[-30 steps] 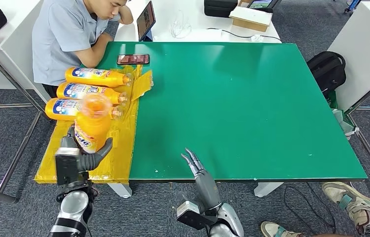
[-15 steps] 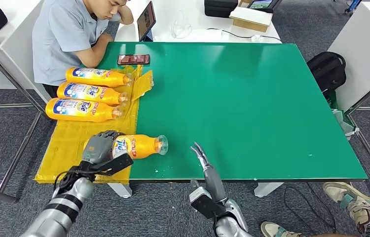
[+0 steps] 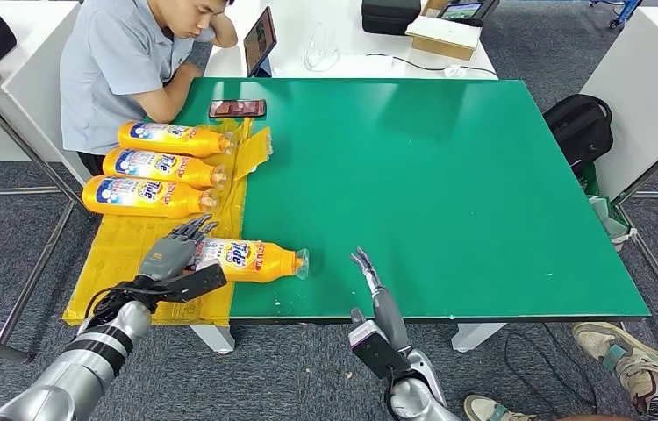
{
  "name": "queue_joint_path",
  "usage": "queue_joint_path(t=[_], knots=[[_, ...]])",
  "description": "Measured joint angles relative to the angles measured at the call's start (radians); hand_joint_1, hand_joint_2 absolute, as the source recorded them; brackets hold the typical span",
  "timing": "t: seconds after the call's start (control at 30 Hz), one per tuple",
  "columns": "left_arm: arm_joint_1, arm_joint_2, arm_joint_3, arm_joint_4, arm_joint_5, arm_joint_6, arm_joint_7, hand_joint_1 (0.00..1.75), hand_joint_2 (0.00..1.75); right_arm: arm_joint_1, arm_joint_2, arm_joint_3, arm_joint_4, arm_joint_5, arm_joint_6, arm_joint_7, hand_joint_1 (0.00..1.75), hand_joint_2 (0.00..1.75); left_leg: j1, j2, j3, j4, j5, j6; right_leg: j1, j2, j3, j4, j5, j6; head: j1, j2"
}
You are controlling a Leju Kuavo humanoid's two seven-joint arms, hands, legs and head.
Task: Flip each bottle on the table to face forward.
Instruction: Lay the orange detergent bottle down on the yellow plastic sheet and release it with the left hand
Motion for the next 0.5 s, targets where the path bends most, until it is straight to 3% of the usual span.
queue_joint_path(t=[0.13, 0.3, 0.5], knots=[[0.024, 0.007, 0.004, -0.041, 0.117, -0.062, -0.062, 0.00, 1.75, 0.000, 0.000, -0.004, 0.004, -0.003, -0.003, 0.000, 0.00, 0.00, 0.000, 0.000, 0.000, 0.000, 0.000, 0.000, 0.000, 0.000, 0.000, 0.000, 0.000, 0.000, 0.000, 0.000], [0.134, -0.009, 0.055, -0.208, 0.369, -0.123, -0.150, 0.00, 1.75, 0.000, 0.000, -0.005, 0.015, 0.002, -0.016, 0.000, 0.00, 0.00, 0.000, 0.000, -0.003, 0.000, 0.000, 0.000, 0.000, 0.000, -0.003, 0.000, 0.000, 0.001, 0.000, 0.000], [0.254, -0.112, 0.162, -0.511, 0.677, -0.022, -0.192, 0.00, 1.75, 0.009, 0.004, -0.005, 0.020, 0.018, -0.065, 0.000, 0.00, 0.00, -0.001, -0.001, -0.006, 0.000, -0.001, 0.000, -0.001, 0.000, -0.006, -0.001, 0.000, 0.001, 0.000, 0.000]])
